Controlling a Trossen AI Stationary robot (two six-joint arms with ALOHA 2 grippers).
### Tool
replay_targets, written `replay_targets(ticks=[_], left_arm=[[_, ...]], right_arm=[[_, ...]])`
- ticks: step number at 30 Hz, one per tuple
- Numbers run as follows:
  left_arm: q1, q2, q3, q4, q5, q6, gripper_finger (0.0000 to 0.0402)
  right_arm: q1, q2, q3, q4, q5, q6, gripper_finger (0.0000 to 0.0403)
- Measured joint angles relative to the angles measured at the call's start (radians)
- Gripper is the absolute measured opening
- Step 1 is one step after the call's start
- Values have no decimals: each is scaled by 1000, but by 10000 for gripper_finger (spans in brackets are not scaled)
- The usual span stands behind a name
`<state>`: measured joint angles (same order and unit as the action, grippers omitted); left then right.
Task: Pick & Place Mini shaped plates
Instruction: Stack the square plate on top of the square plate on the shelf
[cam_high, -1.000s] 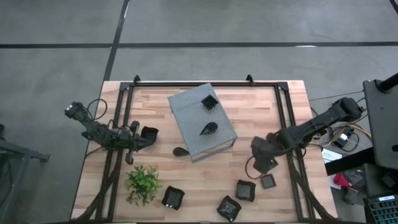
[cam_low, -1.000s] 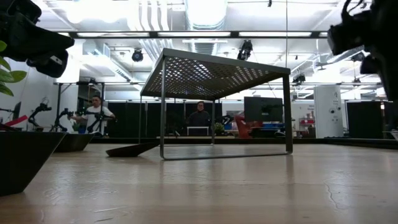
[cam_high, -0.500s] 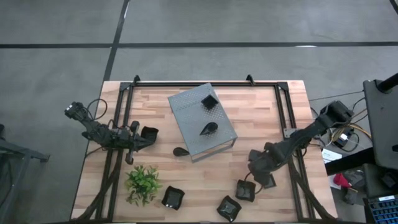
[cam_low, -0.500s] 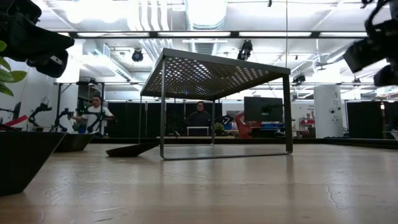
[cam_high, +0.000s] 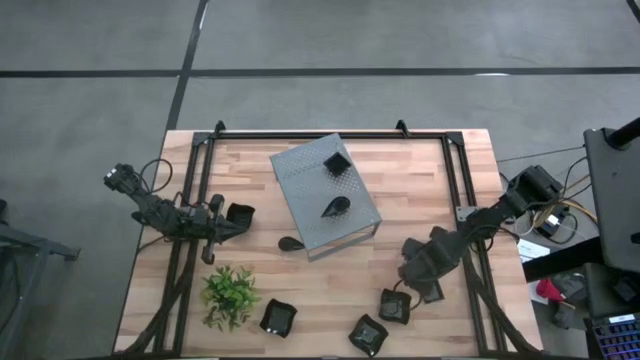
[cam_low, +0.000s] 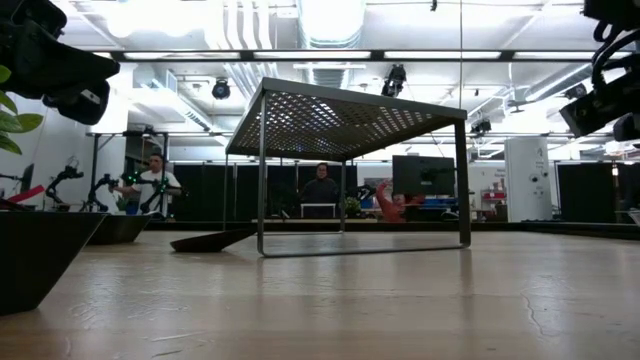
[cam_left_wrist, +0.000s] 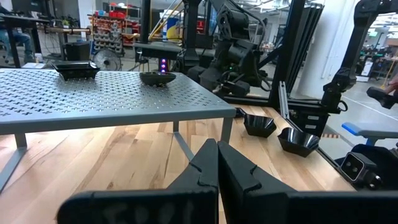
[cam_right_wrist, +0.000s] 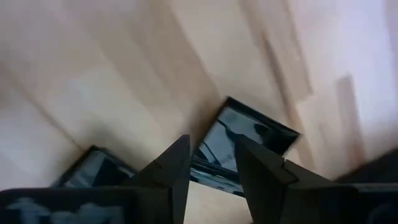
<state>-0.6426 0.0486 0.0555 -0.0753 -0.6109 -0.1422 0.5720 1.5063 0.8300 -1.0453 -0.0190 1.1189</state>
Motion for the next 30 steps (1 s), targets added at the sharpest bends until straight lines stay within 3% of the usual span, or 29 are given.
replay_targets(ticks=[19,30], left_arm=[[0,0,0,0,0,0,0],[0,0,0,0,0,0,0]], right_arm=[[8,1,-45,70,-7,23,123],[8,1,-70,120,-13,12,105]])
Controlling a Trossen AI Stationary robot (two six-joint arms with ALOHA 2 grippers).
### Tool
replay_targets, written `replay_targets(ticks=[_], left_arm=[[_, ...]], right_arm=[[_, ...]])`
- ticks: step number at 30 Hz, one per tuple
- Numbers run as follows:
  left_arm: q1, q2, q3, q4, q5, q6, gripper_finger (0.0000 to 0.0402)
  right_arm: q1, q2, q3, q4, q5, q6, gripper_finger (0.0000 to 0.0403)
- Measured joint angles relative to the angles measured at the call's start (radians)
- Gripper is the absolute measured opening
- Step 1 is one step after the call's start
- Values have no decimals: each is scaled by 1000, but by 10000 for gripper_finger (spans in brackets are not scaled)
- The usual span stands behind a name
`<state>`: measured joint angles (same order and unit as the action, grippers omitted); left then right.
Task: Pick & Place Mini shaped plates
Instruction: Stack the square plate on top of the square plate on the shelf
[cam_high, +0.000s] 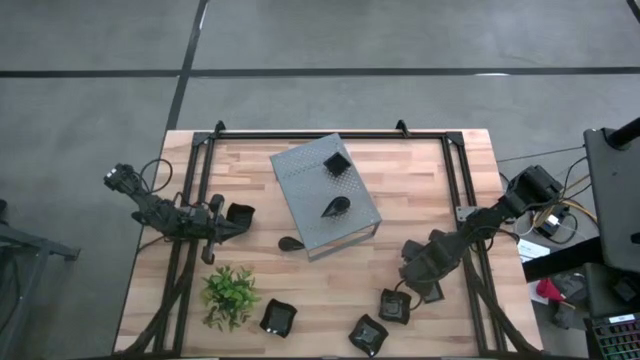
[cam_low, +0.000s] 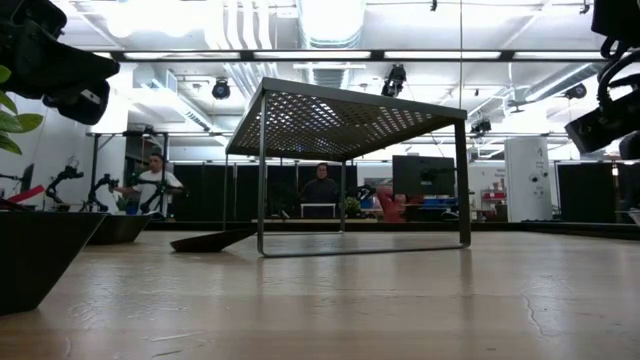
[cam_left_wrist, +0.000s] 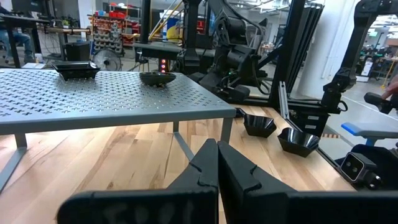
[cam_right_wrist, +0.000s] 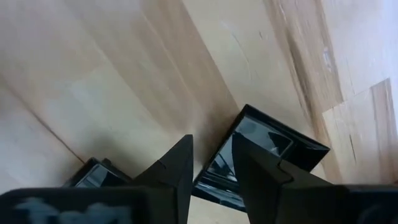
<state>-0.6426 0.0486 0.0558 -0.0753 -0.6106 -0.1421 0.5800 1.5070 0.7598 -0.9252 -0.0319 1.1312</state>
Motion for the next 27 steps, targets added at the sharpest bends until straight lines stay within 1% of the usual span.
replay_targets(ticks=[8,12,19,24,27], left_arm=[[0,0,0,0,0,0,0],[0,0,0,0,0,0,0],[0,0,0,0,0,0,0],[0,0,0,0,0,0,0],[0,0,0,0,0,0,0]], right_arm=[[0,0,-17,5,2,3,100],[0,0,-17,6,5,-6,79],[0,0,-17,6,6,-48,17],[0,0,-5,4,25,-92,11],[0,0,25,-30,51,-125,9]])
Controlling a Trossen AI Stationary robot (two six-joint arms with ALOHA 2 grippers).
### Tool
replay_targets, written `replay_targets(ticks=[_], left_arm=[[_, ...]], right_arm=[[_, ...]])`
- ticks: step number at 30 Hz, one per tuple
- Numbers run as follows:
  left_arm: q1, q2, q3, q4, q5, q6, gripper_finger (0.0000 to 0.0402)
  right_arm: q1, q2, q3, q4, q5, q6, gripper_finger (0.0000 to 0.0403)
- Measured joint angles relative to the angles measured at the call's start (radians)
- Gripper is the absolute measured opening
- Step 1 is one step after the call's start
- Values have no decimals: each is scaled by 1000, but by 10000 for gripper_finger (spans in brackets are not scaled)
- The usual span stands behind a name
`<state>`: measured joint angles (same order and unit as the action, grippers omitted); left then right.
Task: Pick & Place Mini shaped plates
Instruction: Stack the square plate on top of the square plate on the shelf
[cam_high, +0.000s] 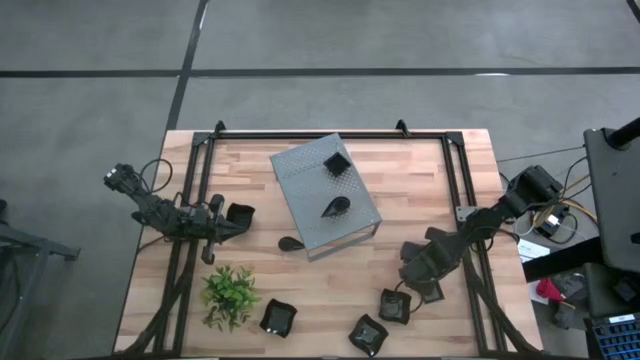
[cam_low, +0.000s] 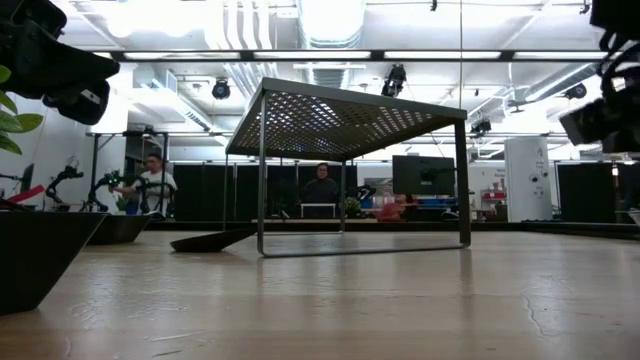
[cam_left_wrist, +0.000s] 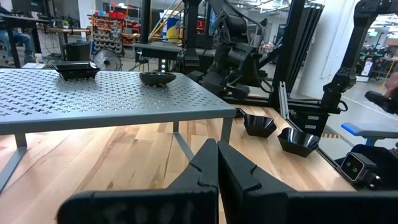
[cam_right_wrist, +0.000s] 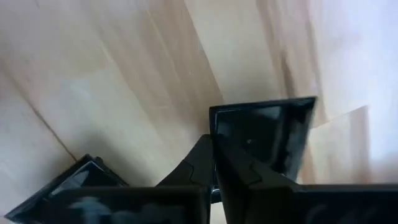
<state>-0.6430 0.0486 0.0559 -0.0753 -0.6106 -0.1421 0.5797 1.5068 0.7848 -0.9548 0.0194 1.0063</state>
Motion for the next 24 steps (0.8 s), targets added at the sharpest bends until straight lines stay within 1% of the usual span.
replay_targets(ticks=[8,16,20,24], left_arm=[[0,0,0,0,0,0,0],[0,0,0,0,0,0,0],[0,0,0,0,0,0,0],[0,0,0,0,0,0,0]], right_arm=[[0,0,134,-157,123,-114,8],[1,0,276,-271,250,-225,8],[1,0,346,-355,308,-247,8],[1,0,402,-404,361,-269,8]])
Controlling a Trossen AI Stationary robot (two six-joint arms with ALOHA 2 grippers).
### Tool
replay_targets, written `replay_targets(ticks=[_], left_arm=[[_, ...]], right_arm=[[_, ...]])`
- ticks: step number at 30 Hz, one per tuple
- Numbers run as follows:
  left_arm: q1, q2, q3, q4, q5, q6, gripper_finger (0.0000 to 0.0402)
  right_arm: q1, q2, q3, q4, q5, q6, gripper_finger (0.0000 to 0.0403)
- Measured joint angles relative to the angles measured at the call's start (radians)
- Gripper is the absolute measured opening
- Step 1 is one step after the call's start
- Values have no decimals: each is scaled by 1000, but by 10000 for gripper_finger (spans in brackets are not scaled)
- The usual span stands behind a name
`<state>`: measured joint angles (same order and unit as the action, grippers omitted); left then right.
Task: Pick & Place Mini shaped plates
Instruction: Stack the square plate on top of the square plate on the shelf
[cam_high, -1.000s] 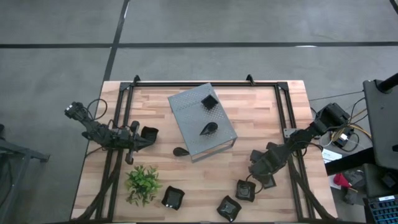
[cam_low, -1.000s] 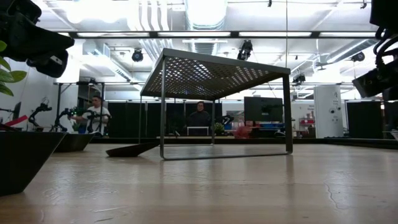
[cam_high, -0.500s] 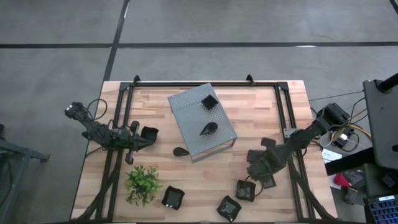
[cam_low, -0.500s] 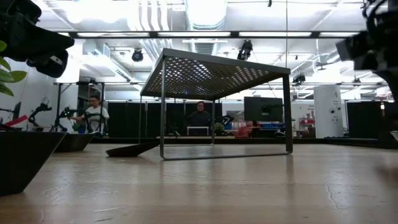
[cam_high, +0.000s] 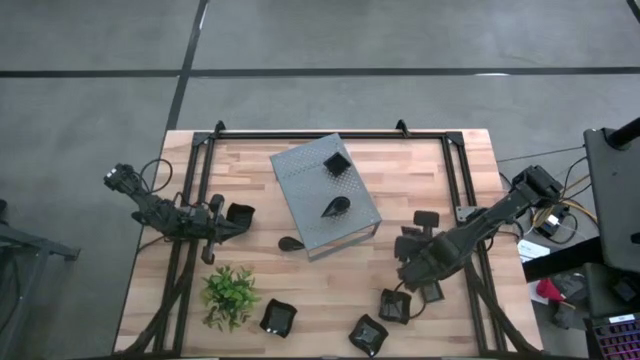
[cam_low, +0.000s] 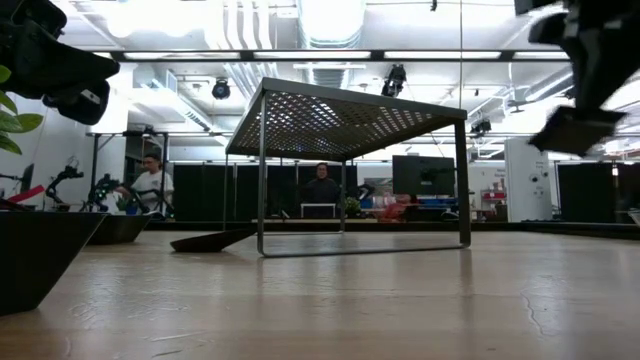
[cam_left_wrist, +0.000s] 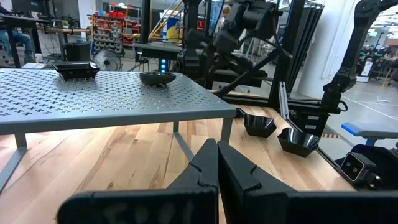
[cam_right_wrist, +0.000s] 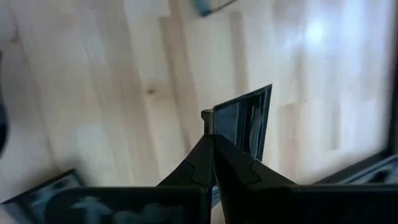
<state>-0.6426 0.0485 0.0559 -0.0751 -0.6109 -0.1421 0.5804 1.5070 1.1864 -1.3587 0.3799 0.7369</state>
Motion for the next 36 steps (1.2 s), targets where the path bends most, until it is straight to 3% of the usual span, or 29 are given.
replay_targets(ticks=[9,21,25,32,36], left_arm=[[0,0,0,0,0,0,0],[0,0,0,0,0,0,0],[0,0,0,0,0,0,0],[0,0,0,0,0,0,0],[0,0,0,0,0,0,0]], right_arm=[[0,0,87,-70,185,-173,8],[-17,0,120,-57,683,-612,8],[-54,0,120,23,801,-730,8],[-136,0,120,257,818,-984,8],[-191,-1,119,382,713,-1176,8]])
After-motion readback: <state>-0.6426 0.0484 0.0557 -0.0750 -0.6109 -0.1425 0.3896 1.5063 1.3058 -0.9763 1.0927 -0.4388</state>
